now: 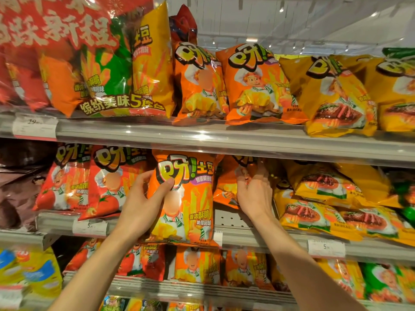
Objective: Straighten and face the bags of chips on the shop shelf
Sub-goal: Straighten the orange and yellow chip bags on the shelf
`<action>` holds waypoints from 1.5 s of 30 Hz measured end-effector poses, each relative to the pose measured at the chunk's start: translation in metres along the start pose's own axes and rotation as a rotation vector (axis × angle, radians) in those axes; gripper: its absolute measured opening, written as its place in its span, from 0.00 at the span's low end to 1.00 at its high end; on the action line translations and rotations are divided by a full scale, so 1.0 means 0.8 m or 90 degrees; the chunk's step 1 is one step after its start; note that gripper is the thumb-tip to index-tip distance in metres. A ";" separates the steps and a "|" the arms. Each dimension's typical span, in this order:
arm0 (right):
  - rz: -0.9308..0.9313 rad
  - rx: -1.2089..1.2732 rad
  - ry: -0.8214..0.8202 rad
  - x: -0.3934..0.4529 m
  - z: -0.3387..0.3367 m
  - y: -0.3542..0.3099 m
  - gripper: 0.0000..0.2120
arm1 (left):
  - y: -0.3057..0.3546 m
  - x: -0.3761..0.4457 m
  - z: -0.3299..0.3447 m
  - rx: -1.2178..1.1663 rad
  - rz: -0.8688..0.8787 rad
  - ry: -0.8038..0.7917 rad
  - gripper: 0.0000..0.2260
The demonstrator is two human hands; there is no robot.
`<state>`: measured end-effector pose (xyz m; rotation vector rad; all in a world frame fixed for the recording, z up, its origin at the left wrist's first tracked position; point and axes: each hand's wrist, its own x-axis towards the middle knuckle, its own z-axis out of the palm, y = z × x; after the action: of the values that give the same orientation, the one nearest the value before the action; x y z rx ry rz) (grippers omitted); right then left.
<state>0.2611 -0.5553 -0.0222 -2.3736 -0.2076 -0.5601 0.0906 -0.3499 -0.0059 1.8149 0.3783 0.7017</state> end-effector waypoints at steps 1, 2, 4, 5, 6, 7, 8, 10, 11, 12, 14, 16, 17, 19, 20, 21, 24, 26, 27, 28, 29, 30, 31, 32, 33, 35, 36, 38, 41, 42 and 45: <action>-0.006 -0.027 -0.008 0.000 0.003 0.000 0.36 | 0.001 0.000 0.001 -0.003 0.001 0.001 0.33; -0.010 -0.065 -0.026 0.001 0.007 0.000 0.37 | 0.001 0.000 0.001 -0.005 0.002 0.002 0.32; 0.017 -0.105 -0.070 0.002 0.011 -0.003 0.41 | 0.002 0.000 0.002 -0.006 0.003 0.002 0.31; 0.036 -0.108 -0.085 0.002 0.012 -0.003 0.44 | 0.002 0.000 0.002 -0.005 0.002 0.001 0.31; 0.047 -0.110 -0.100 0.001 0.013 -0.003 0.47 | 0.002 0.000 0.003 -0.005 0.003 -0.001 0.30; 0.065 -0.116 -0.116 -0.001 0.012 -0.004 0.50 | 0.003 -0.001 0.004 -0.008 0.003 0.000 0.29; 0.074 -0.116 -0.130 -0.001 0.015 -0.001 0.51 | 0.003 -0.001 0.004 -0.011 0.004 0.002 0.29; 0.078 -0.088 -0.153 0.004 0.020 0.004 0.46 | 0.002 -0.001 0.006 -0.017 0.007 0.007 0.28; 0.082 -0.072 -0.156 0.009 0.023 0.005 0.43 | 0.002 -0.001 0.006 -0.020 0.006 0.006 0.27; 0.089 -0.055 -0.149 0.015 0.026 0.006 0.43 | 0.002 -0.001 0.006 -0.022 0.005 0.006 0.27; 0.107 -0.051 -0.149 0.026 0.032 0.005 0.46 | 0.000 0.000 0.006 -0.028 0.001 0.006 0.27; 0.107 -0.105 -0.193 0.028 0.031 0.003 0.42 | -0.001 0.001 0.006 -0.031 0.004 0.001 0.27; 0.099 -0.133 -0.217 0.026 0.030 0.002 0.41 | -0.002 0.001 0.006 -0.033 0.005 0.000 0.26; 0.095 -0.142 -0.239 0.022 0.027 0.005 0.42 | -0.002 0.001 0.006 -0.039 0.008 -0.002 0.25; 0.099 -0.117 -0.240 0.023 0.024 0.006 0.43 | -0.003 0.000 0.005 -0.042 0.009 -0.004 0.24; 0.111 -0.078 -0.245 0.025 0.020 0.006 0.43 | -0.004 0.000 0.005 -0.043 0.010 -0.005 0.24; 0.156 0.058 -0.243 0.031 0.005 0.004 0.42 | -0.005 0.001 0.006 -0.048 0.012 -0.004 0.24; 0.158 0.146 -0.181 0.028 -0.013 -0.002 0.37 | -0.005 -0.001 0.009 -0.063 0.015 0.008 0.22; 0.145 0.176 -0.152 0.022 -0.024 -0.005 0.33 | -0.004 -0.002 0.012 -0.066 0.019 0.013 0.20; 0.125 0.204 -0.131 0.014 -0.035 -0.008 0.30 | -0.004 -0.004 0.017 -0.067 0.023 0.014 0.19; 0.098 0.243 -0.123 0.003 -0.046 -0.011 0.28 | -0.005 -0.005 0.021 -0.071 0.026 0.014 0.19; 0.066 0.286 -0.128 -0.010 -0.052 -0.013 0.29 | -0.005 -0.007 0.028 -0.080 0.027 0.014 0.19; 0.042 0.323 -0.155 -0.026 -0.057 -0.016 0.30 | -0.005 -0.008 0.036 -0.088 0.028 0.013 0.19; 0.027 0.357 -0.190 -0.042 -0.059 -0.021 0.32 | -0.004 -0.010 0.045 -0.095 0.033 0.011 0.20; 0.018 0.381 -0.223 -0.057 -0.056 -0.025 0.34 | -0.003 -0.012 0.055 -0.099 0.038 0.008 0.22; 0.034 0.415 -0.259 -0.075 -0.045 -0.030 0.35 | 0.001 -0.015 0.073 -0.101 0.051 -0.007 0.26; 0.040 0.427 -0.253 -0.078 -0.040 -0.029 0.37 | 0.002 -0.015 0.080 -0.091 0.060 -0.024 0.27; 0.061 0.444 -0.222 -0.071 -0.036 -0.026 0.41 | 0.002 -0.012 0.085 -0.068 0.070 -0.060 0.29; 0.108 0.454 -0.171 -0.044 -0.047 -0.019 0.46 | 0.000 -0.004 0.074 -0.010 0.130 -0.022 0.21; 0.101 0.444 -0.147 -0.034 -0.052 -0.018 0.42 | -0.003 0.000 0.069 0.032 0.166 0.023 0.19; 0.061 0.288 -0.104 -0.016 -0.052 -0.019 0.31 | -0.025 0.019 0.061 0.205 0.238 0.087 0.21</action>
<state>0.2313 -0.5708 0.0094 -1.9737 -0.2604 -0.2403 0.1347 -0.3704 -0.0313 2.1785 0.2517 1.0772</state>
